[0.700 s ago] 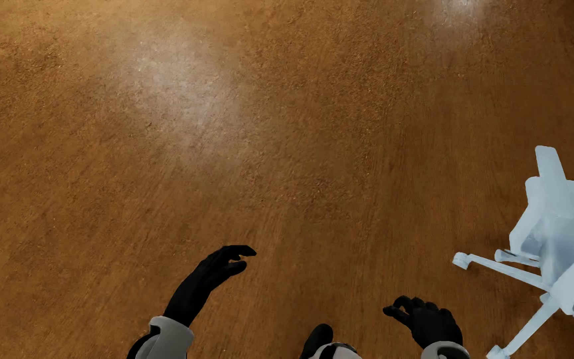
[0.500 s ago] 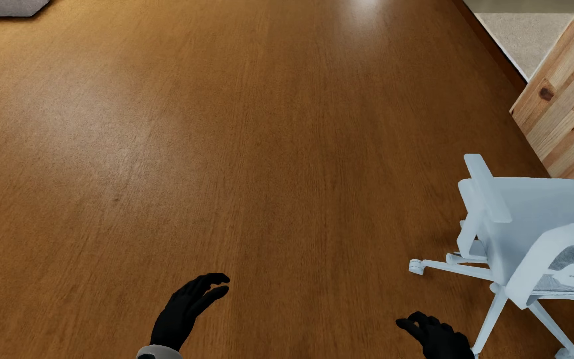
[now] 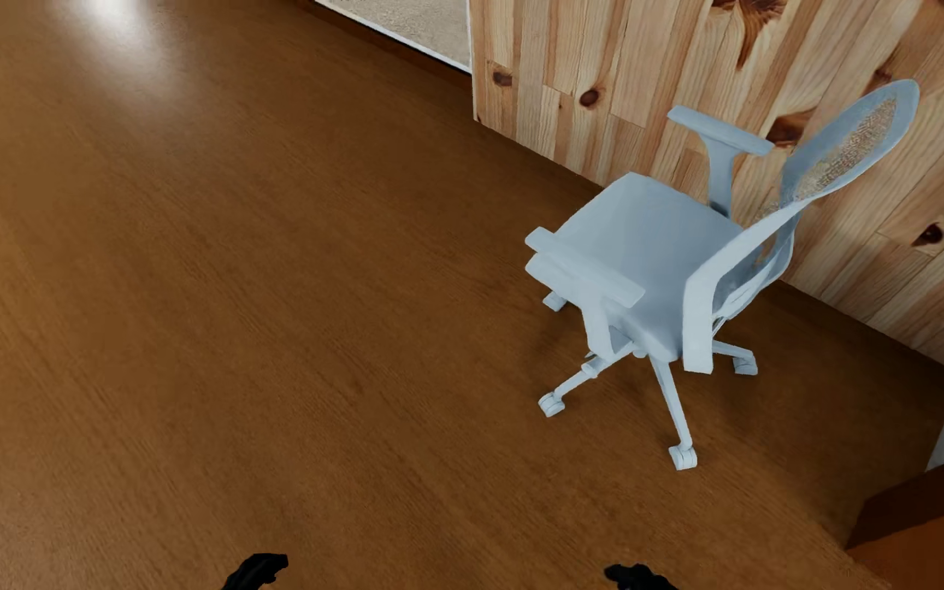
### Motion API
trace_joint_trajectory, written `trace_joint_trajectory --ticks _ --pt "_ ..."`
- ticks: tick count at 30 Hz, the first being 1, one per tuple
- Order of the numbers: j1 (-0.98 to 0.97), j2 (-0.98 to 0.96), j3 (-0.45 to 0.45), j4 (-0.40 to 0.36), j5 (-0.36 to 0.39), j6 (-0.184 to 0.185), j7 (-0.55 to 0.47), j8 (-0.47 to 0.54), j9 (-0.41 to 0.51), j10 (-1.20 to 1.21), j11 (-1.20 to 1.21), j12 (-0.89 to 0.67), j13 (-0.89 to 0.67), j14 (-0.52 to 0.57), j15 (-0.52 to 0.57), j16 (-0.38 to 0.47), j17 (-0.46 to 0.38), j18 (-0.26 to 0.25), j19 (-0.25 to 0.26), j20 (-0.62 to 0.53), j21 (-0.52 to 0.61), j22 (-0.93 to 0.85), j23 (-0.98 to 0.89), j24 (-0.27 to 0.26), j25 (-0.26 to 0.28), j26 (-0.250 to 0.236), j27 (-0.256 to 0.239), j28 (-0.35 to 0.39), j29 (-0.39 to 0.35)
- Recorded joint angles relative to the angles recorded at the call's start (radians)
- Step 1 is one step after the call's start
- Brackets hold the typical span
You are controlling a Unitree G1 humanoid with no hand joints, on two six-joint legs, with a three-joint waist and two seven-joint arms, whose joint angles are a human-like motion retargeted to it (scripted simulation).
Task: Go to the light cyan officechair
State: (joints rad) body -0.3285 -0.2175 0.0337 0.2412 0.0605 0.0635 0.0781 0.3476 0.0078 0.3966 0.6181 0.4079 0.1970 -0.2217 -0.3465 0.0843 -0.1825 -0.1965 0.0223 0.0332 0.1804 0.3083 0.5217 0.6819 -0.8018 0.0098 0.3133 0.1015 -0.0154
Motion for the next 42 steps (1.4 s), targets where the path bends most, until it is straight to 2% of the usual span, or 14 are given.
trace_joint_trajectory --ticks 4,7,8,10,11,12,17,21,23,26,28,30,36,42 --pt "0.117 -0.265 0.004 -0.070 -0.106 -0.042 0.226 -0.092 0.012 -0.042 0.385 -0.136 -0.003 -0.062 0.258 0.069 -0.012 0.065 0.149 -0.081 -0.067 0.214 0.213 -0.042 0.149 0.088 0.110 -0.043 -0.067" --pt "0.165 -0.382 -0.015 -0.113 -0.304 -0.075 0.338 -0.440 0.013 -0.043 0.458 -0.201 0.021 -0.106 0.162 0.088 -0.044 0.102 -0.040 -0.072 0.027 0.333 0.278 -0.053 0.170 0.146 0.069 -0.048 0.005" --pt "0.178 -0.371 -0.025 -0.120 -0.311 -0.081 0.362 -0.549 0.009 -0.045 0.390 -0.210 0.040 -0.118 0.138 0.083 -0.047 0.111 -0.066 -0.045 0.044 0.362 0.282 -0.057 0.176 0.167 0.055 -0.039 0.031" --pt "0.211 -0.319 -0.037 -0.127 -0.234 -0.084 0.416 -0.698 -0.001 -0.053 0.157 -0.212 0.066 -0.140 0.123 0.064 -0.050 0.115 -0.013 -0.005 0.070 0.394 0.272 -0.057 0.170 0.193 0.042 -0.018 0.081" --pt "0.236 -0.262 -0.037 -0.129 -0.212 -0.085 0.443 -0.810 -0.008 -0.073 0.034 -0.208 0.074 -0.146 0.163 0.062 -0.047 0.112 -0.158 -0.003 0.075 0.397 0.263 -0.049 0.162 0.190 0.041 -0.018 0.097" --pt "0.258 -0.196 -0.036 -0.131 -0.204 -0.084 0.463 -0.909 -0.014 -0.086 -0.060 -0.203 0.081 -0.157 0.119 0.064 -0.041 0.108 -0.192 -0.010 0.072 0.398 0.252 -0.037 0.155 0.179 0.042 -0.028 0.103" --pt "0.194 -0.085 -0.034 -0.036 -0.133 -0.059 0.440 -0.856 -0.014 0.220 -0.184 -0.157 0.043 -0.115 0.091 0.009 -0.015 0.055 -0.167 0.074 0.062 0.350 0.218 -0.056 0.114 0.169 0.041 -0.029 0.056" --pt "-0.059 -0.052 0.005 0.053 -0.116 -0.041 0.227 -0.817 0.002 0.689 -0.171 -0.129 -0.021 -0.005 0.056 -0.008 -0.018 0.023 -0.137 0.100 0.070 0.295 0.128 -0.032 0.080 0.164 -0.001 -0.044 0.014" --pt "-0.116 -0.028 0.013 0.092 -0.119 -0.035 0.170 -0.797 0.004 0.679 -0.178 -0.105 -0.051 -0.015 0.053 -0.015 -0.018 -0.020 -0.114 0.127 0.052 0.296 0.099 -0.033 0.091 0.175 -0.013 -0.049 -0.020" --pt "-0.112 -0.004 0.024 0.163 -0.120 -0.029 0.150 -0.747 0.000 0.427 -0.189 -0.083 -0.076 -0.035 0.053 -0.021 -0.021 0.027 -0.077 0.148 0.053 0.299 0.035 -0.028 0.075 0.178 -0.031 -0.081 -0.036" --pt "-0.079 0.005 0.032 0.088 -0.126 -0.028 -0.024 -0.694 -0.003 0.212 -0.189 -0.069 -0.085 -0.015 0.051 -0.034 -0.022 -0.046 -0.052 0.174 0.063 0.294 0.006 -0.041 0.072 0.182 -0.042 -0.084 -0.034" --pt "-0.015 0.016 0.027 0.008 -0.148 -0.029 -0.180 -0.651 -0.006 0.076 -0.191 -0.066 -0.082 0.000 0.054 -0.048 -0.026 -0.053 -0.024 0.179 0.071 0.298 -0.001 -0.041 0.064 0.188 -0.035 -0.079 -0.024" --pt "0.062 -0.004 0.002 -0.088 -0.274 -0.031 -0.024 -0.550 0.000 0.076 -0.137 -0.110 -0.021 -0.102 0.084 -0.030 -0.043 0.068 0.070 0.064 0.089 0.308 0.055 0.025 0.023 0.166 0.010 -0.091 0.027" --pt "0.095 -0.079 -0.001 -0.208 -0.397 -0.074 0.105 -0.449 0.013 0.052 -0.103 -0.146 0.012 -0.136 0.153 -0.034 -0.062 0.155 0.093 0.043 0.130 0.275 0.100 -0.023 0.007 0.161 0.025 -0.048 0.104"
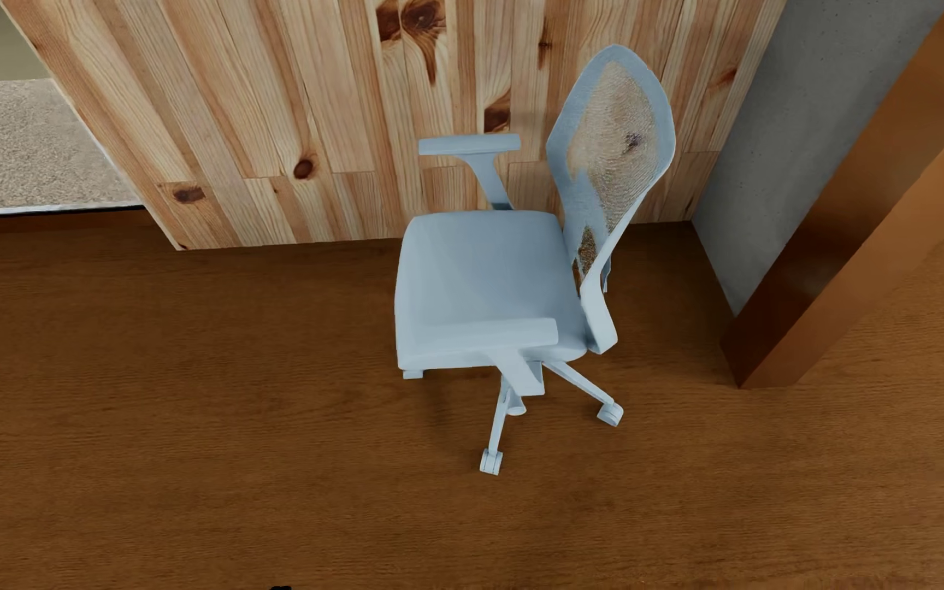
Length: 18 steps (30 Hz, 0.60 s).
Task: Go to the light cyan officechair
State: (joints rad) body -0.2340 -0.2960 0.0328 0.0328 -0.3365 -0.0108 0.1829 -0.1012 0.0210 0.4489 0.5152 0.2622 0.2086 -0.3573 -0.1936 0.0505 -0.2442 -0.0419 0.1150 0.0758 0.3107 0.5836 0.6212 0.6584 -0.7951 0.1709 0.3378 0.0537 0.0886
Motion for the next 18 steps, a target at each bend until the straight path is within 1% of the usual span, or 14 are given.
trace_joint_trajectory --ticks 1,2,3,4,5,6,7,9,10,14,18 --pt "0.000 -0.010 0.002 -0.009 -0.020 -0.007 0.021 -0.032 0.001 -0.002 0.000 -0.003 -0.001 -0.004 0.010 0.004 0.001 0.011 -0.011 0.001 0.006 0.005 0.003 -0.001 0.003 -0.003 0.002 0.003 0.001" --pt "0.000 -0.019 0.005 -0.014 -0.042 -0.014 0.042 -0.086 0.002 -0.003 0.006 -0.008 -0.005 -0.008 0.014 0.007 0.002 0.021 -0.036 0.001 0.011 0.010 0.005 0.000 0.007 -0.004 0.002 0.004 0.002" --pt "-0.001 -0.032 0.006 -0.016 -0.043 -0.019 0.059 -0.105 0.002 -0.004 0.026 -0.012 -0.010 -0.010 -0.004 0.011 0.003 0.030 -0.051 0.001 0.017 0.014 0.007 0.000 0.010 -0.004 0.002 0.004 0.001" --pt "-0.002 -0.046 0.006 -0.016 -0.019 -0.023 0.074 -0.089 0.002 -0.003 0.058 -0.016 -0.017 -0.013 -0.033 0.015 0.003 0.036 -0.033 0.000 0.023 0.019 0.007 0.000 0.014 -0.003 0.000 0.003 0.001" --pt "-0.002 -0.057 0.006 -0.014 0.017 -0.026 0.089 -0.064 0.002 -0.003 0.095 -0.019 -0.023 -0.014 -0.067 0.019 0.002 0.042 -0.009 -0.002 0.028 0.024 0.005 0.001 0.017 -0.002 -0.001 0.001 -0.001" --pt "0.001 -0.065 0.008 -0.012 0.062 -0.029 0.102 -0.034 0.001 -0.002 0.130 -0.023 -0.028 -0.013 -0.090 0.023 0.000 0.046 0.005 -0.004 0.032 0.031 0.001 0.002 0.020 -0.002 -0.002 -0.001 -0.004" --pt "0.003 -0.059 0.011 -0.010 0.092 -0.033 0.115 -0.034 0.000 -0.004 0.149 -0.034 -0.037 -0.012 -0.110 0.021 -0.001 0.050 -0.012 -0.013 0.033 0.029 0.001 0.004 0.023 0.014 -0.004 -0.004 -0.007" --pt "0.011 -0.013 0.018 -0.005 0.082 -0.039 0.131 -0.161 -0.007 -0.029 0.095 -0.046 -0.047 -0.005 -0.109 0.028 0.005 0.055 -0.077 -0.021 0.037 0.029 -0.004 0.001 0.030 0.032 -0.010 -0.005 -0.020" --pt "0.012 0.009 0.015 -0.002 0.091 -0.041 0.130 -0.177 -0.009 -0.037 0.051 -0.052 -0.051 -0.001 -0.103 0.030 0.007 0.057 -0.088 -0.018 0.041 0.032 -0.005 -0.003 0.032 0.039 -0.013 -0.004 -0.027" --pt "0.011 0.050 0.009 0.011 0.124 -0.033 0.130 -0.179 -0.017 -0.056 -0.060 -0.069 -0.067 0.009 -0.065 0.008 -0.004 0.063 -0.060 0.001 0.067 0.052 -0.007 -0.020 0.032 0.054 -0.018 0.003 -0.030" --pt "0.012 0.054 0.010 0.026 0.146 -0.026 0.143 -0.174 -0.021 -0.073 -0.100 -0.071 -0.078 0.016 -0.040 -0.005 0.001 0.066 -0.052 0.005 0.063 0.072 -0.003 -0.017 0.044 0.061 -0.008 -0.004 -0.037"
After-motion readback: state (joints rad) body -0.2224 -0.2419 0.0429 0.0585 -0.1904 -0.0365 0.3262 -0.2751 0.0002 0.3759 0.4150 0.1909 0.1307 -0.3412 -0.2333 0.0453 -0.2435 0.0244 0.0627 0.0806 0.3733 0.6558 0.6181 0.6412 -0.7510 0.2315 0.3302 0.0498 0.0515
